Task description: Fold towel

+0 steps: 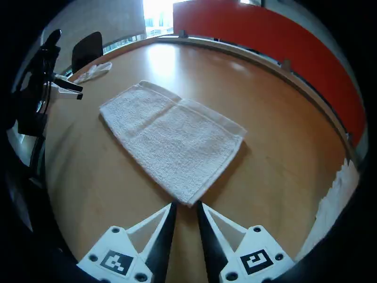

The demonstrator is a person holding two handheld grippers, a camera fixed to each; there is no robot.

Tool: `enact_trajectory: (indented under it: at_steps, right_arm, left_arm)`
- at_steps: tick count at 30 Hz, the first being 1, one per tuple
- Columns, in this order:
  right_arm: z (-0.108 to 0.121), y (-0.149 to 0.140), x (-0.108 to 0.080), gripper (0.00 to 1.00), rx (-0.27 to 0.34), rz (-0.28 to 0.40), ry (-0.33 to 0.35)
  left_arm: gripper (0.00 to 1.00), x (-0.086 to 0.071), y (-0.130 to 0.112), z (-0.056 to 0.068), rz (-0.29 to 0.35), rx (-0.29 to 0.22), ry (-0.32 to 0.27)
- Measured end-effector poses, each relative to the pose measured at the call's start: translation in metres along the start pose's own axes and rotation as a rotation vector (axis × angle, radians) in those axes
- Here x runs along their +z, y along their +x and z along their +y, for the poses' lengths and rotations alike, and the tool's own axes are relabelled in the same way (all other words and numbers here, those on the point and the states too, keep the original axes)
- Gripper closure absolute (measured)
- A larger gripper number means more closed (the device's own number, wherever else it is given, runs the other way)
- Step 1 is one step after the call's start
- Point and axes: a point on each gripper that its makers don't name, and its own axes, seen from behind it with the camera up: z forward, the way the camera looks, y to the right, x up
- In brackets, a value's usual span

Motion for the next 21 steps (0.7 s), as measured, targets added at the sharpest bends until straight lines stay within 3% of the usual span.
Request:
enact_trajectory:
  at_steps: [7, 13, 21]
  right_arm:
    - [0.0004, 0.0000, 0.0017, 0.74, -0.003, -0.002, 0.002]
    - [0.0032, 0.0010, 0.0007, 0.95, -0.002, 0.001, -0.007]
    - [0.0041, 0.0061, -0.0029, 0.95, 0.002, 0.015, -0.013]
  left_arm:
    - [0.02, -0.0008, -0.0025, -0.0004, -0.004, 0.000, 0.000]
    - [0.02, -0.0006, -0.0045, -0.0015, -0.006, 0.000, 0.003]
    - [0.02, -0.0011, -0.0031, -0.0030, -0.003, 0.001, 0.005]
